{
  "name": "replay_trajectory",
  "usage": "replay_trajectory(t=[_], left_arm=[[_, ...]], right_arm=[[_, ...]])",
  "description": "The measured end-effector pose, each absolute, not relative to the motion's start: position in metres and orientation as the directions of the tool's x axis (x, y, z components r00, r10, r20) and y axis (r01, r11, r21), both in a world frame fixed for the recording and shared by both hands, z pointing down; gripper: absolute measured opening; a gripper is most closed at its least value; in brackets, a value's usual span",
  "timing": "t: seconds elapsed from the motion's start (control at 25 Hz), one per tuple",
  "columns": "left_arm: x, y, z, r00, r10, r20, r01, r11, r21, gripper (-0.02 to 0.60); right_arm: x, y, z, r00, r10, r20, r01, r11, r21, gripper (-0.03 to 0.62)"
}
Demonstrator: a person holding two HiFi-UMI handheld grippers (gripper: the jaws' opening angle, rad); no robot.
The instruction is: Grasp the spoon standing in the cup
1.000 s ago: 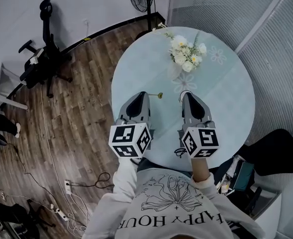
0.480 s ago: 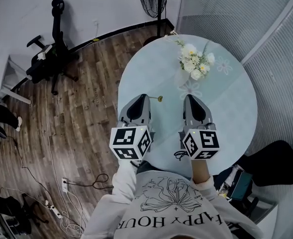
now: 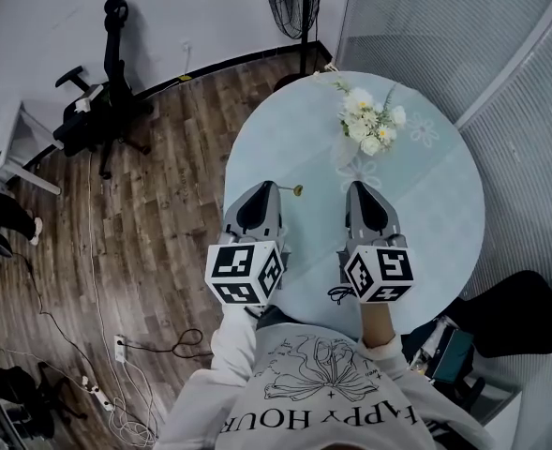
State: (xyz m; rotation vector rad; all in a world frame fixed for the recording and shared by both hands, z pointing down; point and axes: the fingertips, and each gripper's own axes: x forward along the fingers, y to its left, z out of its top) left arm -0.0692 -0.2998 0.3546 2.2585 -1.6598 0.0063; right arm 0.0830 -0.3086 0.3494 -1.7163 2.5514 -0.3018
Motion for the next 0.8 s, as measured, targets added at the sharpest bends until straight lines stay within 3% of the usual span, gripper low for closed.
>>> replay_trajectory(t=[0.8], left_arm=[[-0.0665, -0.2927, 0.3492, 0.318, -0.928, 0.192, -0.928, -0.264, 0.262, 0.012]], right_arm=[[0.0826, -0.3033, 0.3448, -0.381, -0.922, 0.062, -0.913, 0.365, -0.182, 0.011]])
